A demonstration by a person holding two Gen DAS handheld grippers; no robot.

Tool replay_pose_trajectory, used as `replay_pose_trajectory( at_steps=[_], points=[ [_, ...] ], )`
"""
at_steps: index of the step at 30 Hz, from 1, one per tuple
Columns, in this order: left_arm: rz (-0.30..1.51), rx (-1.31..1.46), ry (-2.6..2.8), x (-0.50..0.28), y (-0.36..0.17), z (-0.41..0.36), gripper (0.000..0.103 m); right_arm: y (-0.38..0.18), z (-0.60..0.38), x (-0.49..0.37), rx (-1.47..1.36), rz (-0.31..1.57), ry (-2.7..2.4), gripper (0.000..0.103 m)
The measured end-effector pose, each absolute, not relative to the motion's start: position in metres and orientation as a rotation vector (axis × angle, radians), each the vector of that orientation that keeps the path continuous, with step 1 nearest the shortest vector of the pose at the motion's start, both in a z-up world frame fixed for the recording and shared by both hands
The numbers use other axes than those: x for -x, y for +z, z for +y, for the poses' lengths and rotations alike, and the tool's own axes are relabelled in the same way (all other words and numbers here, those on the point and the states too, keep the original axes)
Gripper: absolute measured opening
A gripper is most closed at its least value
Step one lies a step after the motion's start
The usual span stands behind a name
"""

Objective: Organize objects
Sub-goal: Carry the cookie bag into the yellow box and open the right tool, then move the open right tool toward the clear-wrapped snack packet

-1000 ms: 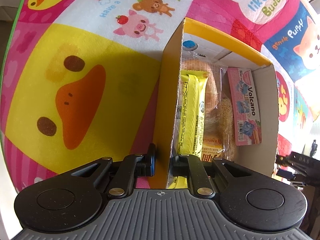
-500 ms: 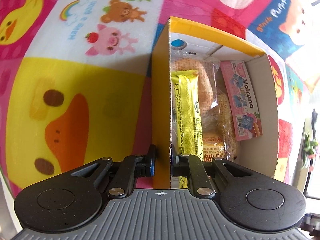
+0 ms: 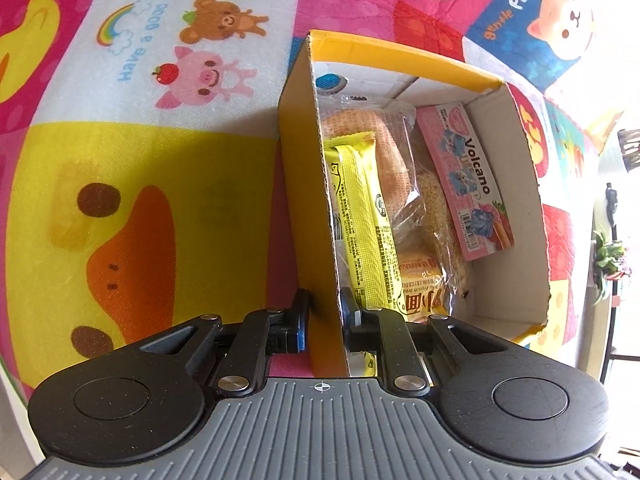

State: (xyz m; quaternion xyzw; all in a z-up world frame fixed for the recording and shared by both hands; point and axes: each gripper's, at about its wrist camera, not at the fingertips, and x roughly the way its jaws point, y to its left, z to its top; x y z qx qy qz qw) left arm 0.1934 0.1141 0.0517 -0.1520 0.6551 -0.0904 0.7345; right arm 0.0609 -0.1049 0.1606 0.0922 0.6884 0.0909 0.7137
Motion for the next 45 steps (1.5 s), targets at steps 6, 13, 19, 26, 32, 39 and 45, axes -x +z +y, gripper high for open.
replay_pose_trajectory(
  at_steps=[6, 13, 19, 26, 32, 39, 45],
  points=[
    [1.424, 0.331, -0.209, -0.195, 0.052, 0.117, 0.019, 0.168, -0.096, -0.06, -0.196, 1.533, 0.246, 0.067],
    [1.413, 0.353, -0.207, -0.193, 0.052, 0.119, 0.019, 0.184, -0.088, -0.093, -0.178, 1.474, 0.262, 0.067],
    [1.417, 0.363, -0.196, -0.192, 0.052, 0.12, 0.019, 0.183, -0.067, -0.151, -0.091, 1.383, 0.232, 0.067],
    [1.434, 0.378, -0.173, -0.195, 0.053, 0.119, 0.019, 0.202, -0.068, -0.194, -0.19, 1.257, 0.308, 0.075],
    [1.458, 0.372, -0.141, -0.2, 0.053, 0.114, 0.017, 0.155, -0.122, -0.169, -0.154, 1.384, 0.201, 0.075],
    [1.472, 0.391, -0.075, -0.204, 0.055, 0.117, 0.015, 0.102, -0.216, -0.152, -0.177, 1.515, 0.046, 0.075],
    [1.478, 0.379, 0.013, -0.202, 0.062, 0.115, 0.014, 0.083, -0.233, -0.207, -0.105, 1.479, 0.128, 0.073]
  ],
)
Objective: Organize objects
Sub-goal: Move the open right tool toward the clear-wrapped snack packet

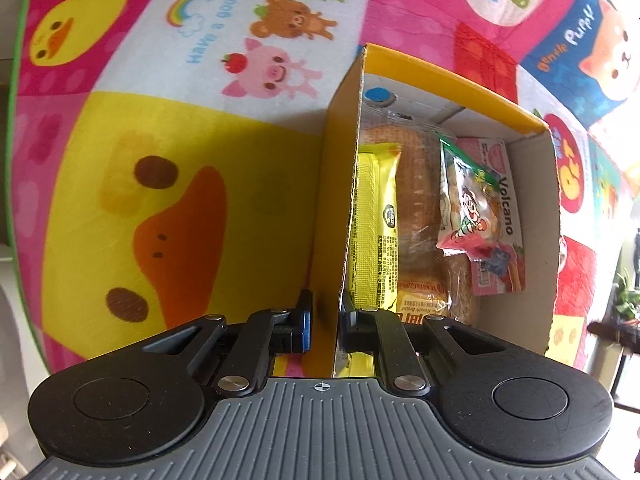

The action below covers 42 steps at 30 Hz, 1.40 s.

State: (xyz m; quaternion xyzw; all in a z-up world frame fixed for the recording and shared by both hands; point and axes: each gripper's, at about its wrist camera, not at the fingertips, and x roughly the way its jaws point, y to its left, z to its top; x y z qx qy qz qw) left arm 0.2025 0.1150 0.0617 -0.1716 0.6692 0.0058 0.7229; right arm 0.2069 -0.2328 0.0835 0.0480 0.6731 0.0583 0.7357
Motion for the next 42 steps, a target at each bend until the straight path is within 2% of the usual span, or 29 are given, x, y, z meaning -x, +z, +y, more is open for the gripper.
replay_pose_trajectory(
  at_steps=[3, 9, 12, 15, 28, 32, 36, 42],
  points=[
    [1.471, 0.395, 0.058, -0.201, 0.064, 0.113, 0.014, 0.072, -0.228, -0.244, -0.115, 1.472, 0.167, 0.062],
    [1.459, 0.441, 0.135, -0.195, 0.065, 0.114, 0.013, 0.04, -0.198, -0.299, -0.005, 1.452, 0.227, 0.061],
    [1.465, 0.435, 0.152, -0.193, 0.066, 0.111, 0.012, 0.024, -0.188, -0.313, 0.032, 1.475, 0.254, 0.052],
    [1.476, 0.423, 0.166, -0.192, 0.064, 0.108, 0.012, 0.017, -0.187, -0.311, 0.079, 1.482, 0.264, 0.051],
    [1.53, 0.244, 0.078, -0.21, 0.065, 0.093, 0.012, 0.015, -0.264, -0.218, 0.003, 1.481, 0.146, 0.051],
    [1.538, 0.177, 0.005, -0.223, 0.065, 0.088, 0.012, 0.023, -0.284, -0.178, -0.19, 1.471, 0.083, 0.052],
    [1.506, 0.13, -0.073, -0.234, 0.066, 0.081, 0.012, 0.048, -0.308, -0.133, -0.37, 1.346, -0.045, 0.052],
    [1.481, 0.088, -0.158, -0.233, 0.064, 0.076, 0.012, 0.06, -0.305, -0.091, -0.255, 1.325, -0.1, 0.052]
  ],
)
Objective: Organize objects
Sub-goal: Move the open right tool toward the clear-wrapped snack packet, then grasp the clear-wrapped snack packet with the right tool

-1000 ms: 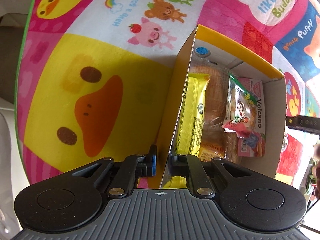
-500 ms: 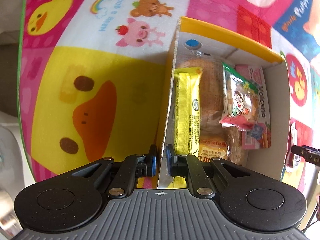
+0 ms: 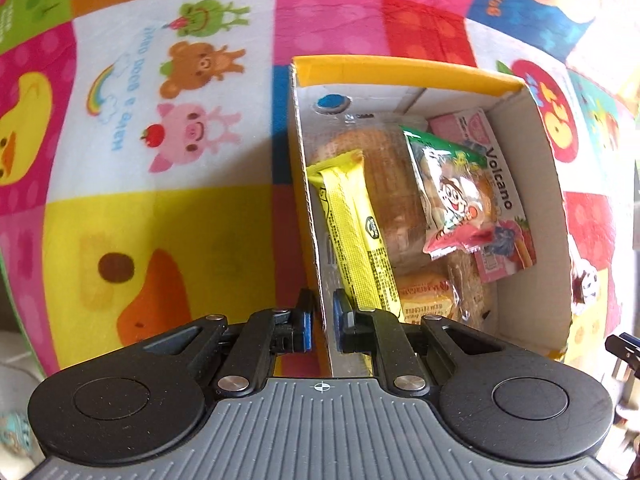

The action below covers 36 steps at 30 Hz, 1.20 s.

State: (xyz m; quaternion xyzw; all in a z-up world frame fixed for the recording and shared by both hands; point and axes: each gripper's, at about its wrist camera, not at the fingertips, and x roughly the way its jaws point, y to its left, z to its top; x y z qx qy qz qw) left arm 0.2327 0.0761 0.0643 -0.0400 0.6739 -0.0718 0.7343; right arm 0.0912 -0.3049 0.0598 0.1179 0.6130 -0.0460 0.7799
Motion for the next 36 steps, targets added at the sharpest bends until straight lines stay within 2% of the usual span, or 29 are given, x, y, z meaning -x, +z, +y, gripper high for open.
replay_pose_trajectory(
  at_steps=[10, 16, 18, 20, 22, 25, 28, 36],
  points=[
    [1.513, 0.158, -0.192, -0.219, 0.065, 0.084, 0.012, 0.058, -0.249, -0.128, 0.095, 1.295, 0.07, 0.052],
    [1.508, 0.218, -0.168, -0.212, 0.065, 0.089, 0.012, 0.063, -0.219, -0.158, 0.099, 1.276, 0.207, 0.052],
    [1.505, 0.227, -0.152, -0.212, 0.065, 0.09, 0.012, 0.062, -0.214, -0.167, 0.024, 1.316, 0.23, 0.053],
    [1.495, 0.25, -0.13, -0.212, 0.067, 0.092, 0.012, 0.058, -0.22, -0.179, -0.164, 1.393, 0.21, 0.058],
    [1.485, 0.281, -0.104, -0.213, 0.068, 0.094, 0.012, 0.051, -0.235, -0.187, -0.418, 1.47, 0.097, 0.08],
    [1.478, 0.341, -0.065, -0.212, 0.068, 0.098, 0.012, 0.035, -0.26, -0.188, -0.902, 1.488, -0.062, 0.081],
    [1.47, 0.378, -0.037, -0.209, 0.067, 0.1, 0.012, 0.019, -0.266, -0.182, -1.243, 1.425, -0.246, 0.081],
    [1.458, 0.434, -0.049, -0.205, 0.065, 0.11, 0.013, 0.009, -0.227, -0.226, -1.127, 1.477, -0.432, 0.082]
  ],
)
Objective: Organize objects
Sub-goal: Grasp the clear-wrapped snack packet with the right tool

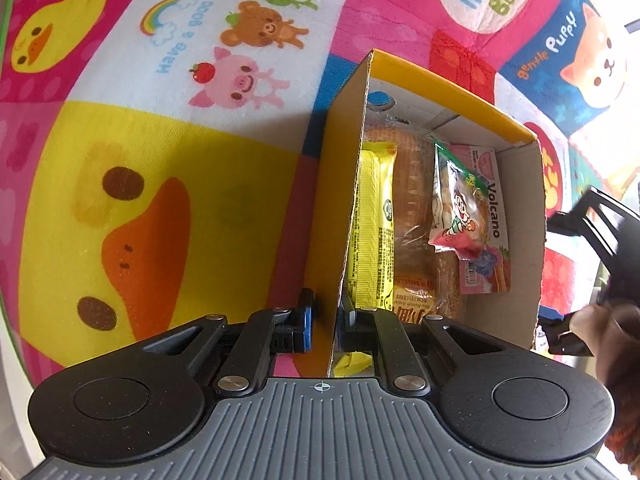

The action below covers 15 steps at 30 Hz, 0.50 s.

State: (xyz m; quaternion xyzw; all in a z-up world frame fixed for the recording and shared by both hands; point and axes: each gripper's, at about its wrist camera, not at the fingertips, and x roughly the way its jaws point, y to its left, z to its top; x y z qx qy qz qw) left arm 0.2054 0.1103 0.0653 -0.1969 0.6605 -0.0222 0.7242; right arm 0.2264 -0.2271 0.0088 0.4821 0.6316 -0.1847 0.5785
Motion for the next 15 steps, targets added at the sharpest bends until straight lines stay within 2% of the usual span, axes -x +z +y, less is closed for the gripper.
replay_pose_trajectory(
  at_steps=[2, 5, 6, 8, 9, 15],
  points=[
    [1.458, 0.444, -0.052, -0.205, 0.065, 0.112, 0.014, 0.009, -0.219, -0.234, -1.074, 1.504, -0.473, 0.082],
    [1.458, 0.443, -0.064, -0.205, 0.065, 0.112, 0.014, 0.012, -0.209, -0.24, -0.958, 1.537, -0.477, 0.077],
    [1.459, 0.442, -0.071, -0.205, 0.065, 0.114, 0.014, 0.013, -0.206, -0.239, -0.929, 1.537, -0.467, 0.072],
    [1.46, 0.435, -0.084, -0.205, 0.064, 0.114, 0.014, 0.016, -0.205, -0.234, -0.878, 1.535, -0.454, 0.056],
    [1.46, 0.427, -0.093, -0.205, 0.064, 0.113, 0.014, 0.017, -0.206, -0.23, -0.858, 1.534, -0.454, 0.044],
    [1.464, 0.364, -0.135, -0.207, 0.065, 0.108, 0.014, 0.012, -0.234, -0.183, -0.909, 1.555, -0.529, 0.044]
  ],
)
